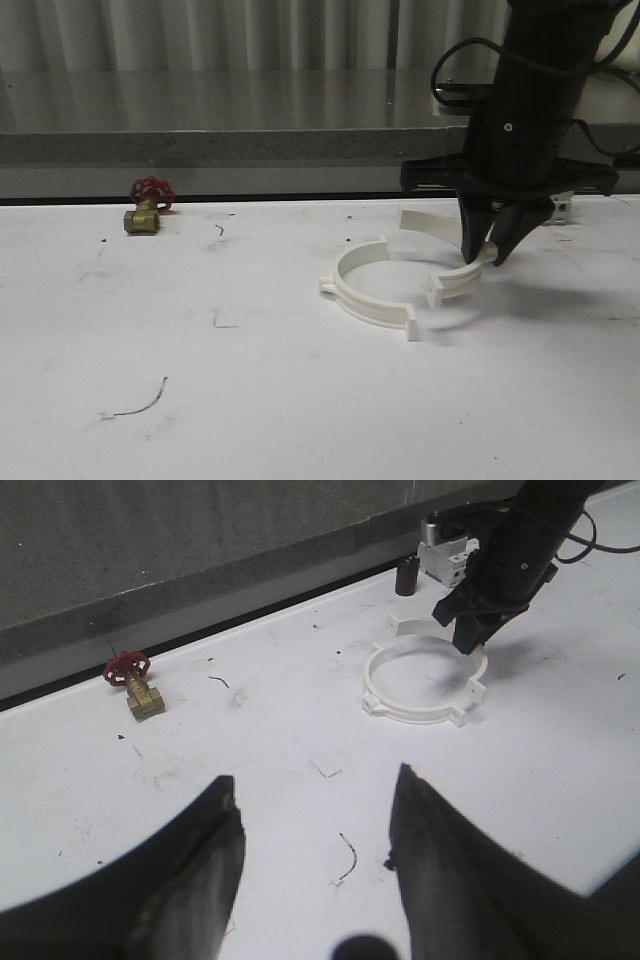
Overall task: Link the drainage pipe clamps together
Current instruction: 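Carry the clamp half with the right gripper toward the placed half, then lower and press the held half against the placed half, closing the ring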
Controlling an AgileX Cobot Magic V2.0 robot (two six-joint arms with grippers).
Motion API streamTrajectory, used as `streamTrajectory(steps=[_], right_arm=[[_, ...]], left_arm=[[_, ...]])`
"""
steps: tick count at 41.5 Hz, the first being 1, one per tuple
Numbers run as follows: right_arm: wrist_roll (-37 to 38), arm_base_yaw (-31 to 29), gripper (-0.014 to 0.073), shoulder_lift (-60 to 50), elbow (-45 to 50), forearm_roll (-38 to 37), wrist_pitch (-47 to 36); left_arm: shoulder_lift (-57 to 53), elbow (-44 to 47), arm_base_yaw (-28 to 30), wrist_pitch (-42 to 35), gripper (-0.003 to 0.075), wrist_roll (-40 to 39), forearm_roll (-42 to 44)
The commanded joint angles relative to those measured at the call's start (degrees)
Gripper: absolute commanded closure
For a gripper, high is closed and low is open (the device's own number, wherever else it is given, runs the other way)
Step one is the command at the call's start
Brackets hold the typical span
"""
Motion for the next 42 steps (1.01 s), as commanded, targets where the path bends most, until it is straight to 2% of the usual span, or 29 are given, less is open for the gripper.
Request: streamTrajectory(steps=[1,19,42], right_arm=[[0.8,0.1,0.047,-1.8,-1.7,-0.1,-2.0],[1.8,1.1,0.047,-0.1,-1.9,-0.2,-4.8],[1.8,1.1,0.047,0.9,-1.9,-1.3,-4.7]], left_arm=[[0.6,-1.4,0.0,-4.4,0.0386,0.0,-0.4],[0.6,-1.4,0.0,-4.4,0.0386,0.0,-0.4],[0.6,-1.4,0.0,-4.4,0.0386,0.0,-0.4]])
